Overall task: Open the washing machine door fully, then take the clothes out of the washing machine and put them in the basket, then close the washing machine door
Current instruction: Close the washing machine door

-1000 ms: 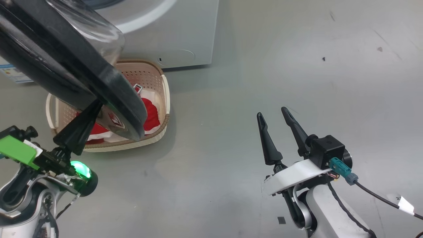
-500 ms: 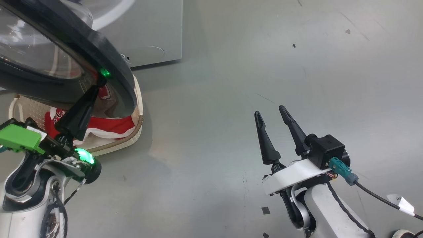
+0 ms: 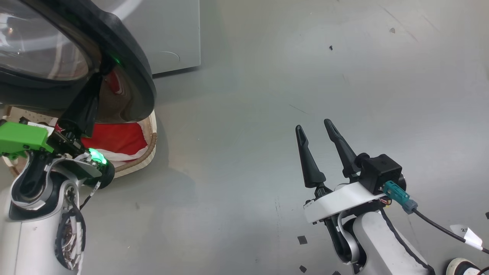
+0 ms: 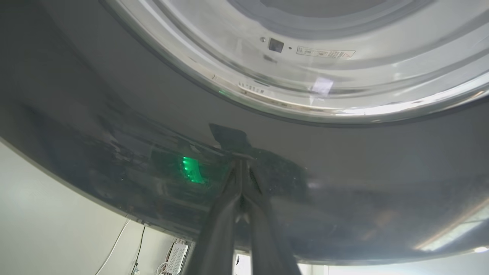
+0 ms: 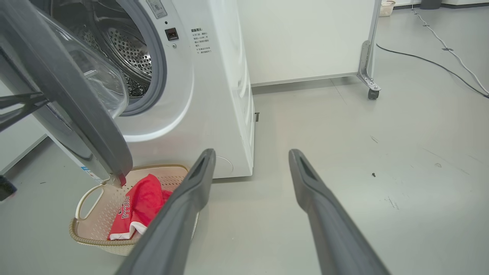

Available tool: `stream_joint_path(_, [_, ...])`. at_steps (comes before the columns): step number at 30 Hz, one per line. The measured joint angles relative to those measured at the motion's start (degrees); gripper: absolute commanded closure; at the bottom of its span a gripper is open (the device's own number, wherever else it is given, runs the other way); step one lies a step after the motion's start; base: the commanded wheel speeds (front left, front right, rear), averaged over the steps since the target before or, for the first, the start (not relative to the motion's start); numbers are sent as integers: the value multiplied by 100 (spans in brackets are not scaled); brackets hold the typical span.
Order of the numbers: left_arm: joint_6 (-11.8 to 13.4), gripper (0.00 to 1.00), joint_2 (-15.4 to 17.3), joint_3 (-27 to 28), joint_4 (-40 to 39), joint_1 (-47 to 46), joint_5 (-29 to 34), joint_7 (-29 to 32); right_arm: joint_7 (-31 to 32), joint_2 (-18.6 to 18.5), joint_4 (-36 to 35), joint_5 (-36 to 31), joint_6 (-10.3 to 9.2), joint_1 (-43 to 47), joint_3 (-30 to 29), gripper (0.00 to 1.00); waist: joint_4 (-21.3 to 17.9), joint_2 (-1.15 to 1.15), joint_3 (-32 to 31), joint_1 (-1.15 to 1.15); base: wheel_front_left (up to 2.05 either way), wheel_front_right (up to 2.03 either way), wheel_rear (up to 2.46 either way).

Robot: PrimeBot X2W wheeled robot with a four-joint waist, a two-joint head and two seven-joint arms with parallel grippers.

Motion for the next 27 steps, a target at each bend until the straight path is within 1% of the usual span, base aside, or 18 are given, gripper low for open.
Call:
stream_joint_path(7, [-8, 100, -87, -65, 90, -202, 35, -73, 0, 0, -5, 23, -7, 1, -11, 0, 6, 0, 4, 0, 0, 0, 0])
stream_joint_path(13, [-9, 100, -163, -249, 171, -363, 36, -65, 0, 1, -4, 24, -7, 1, -8, 0, 21, 0, 2, 0, 0, 0, 0])
stream_joint_path(20, [-48, 100, -172, -276, 336, -497, 79, -66, 0, 1, -13, 65, -8, 0, -4, 0, 16, 0, -20, 0, 0, 0, 0])
stream_joint_path(22, [-53, 100, -187, -304, 381, -527, 79, -66, 0, 4, -11, 65, -47, 1, -44, 0, 21, 0, -33, 0, 0, 0, 0])
stream_joint_path(27, [-135, 100, -205, -459, 556, -538, 162, -62, 0, 2, -5, 65, -49, 9, -227, 0, 105, 0, -91, 0, 0, 0, 0])
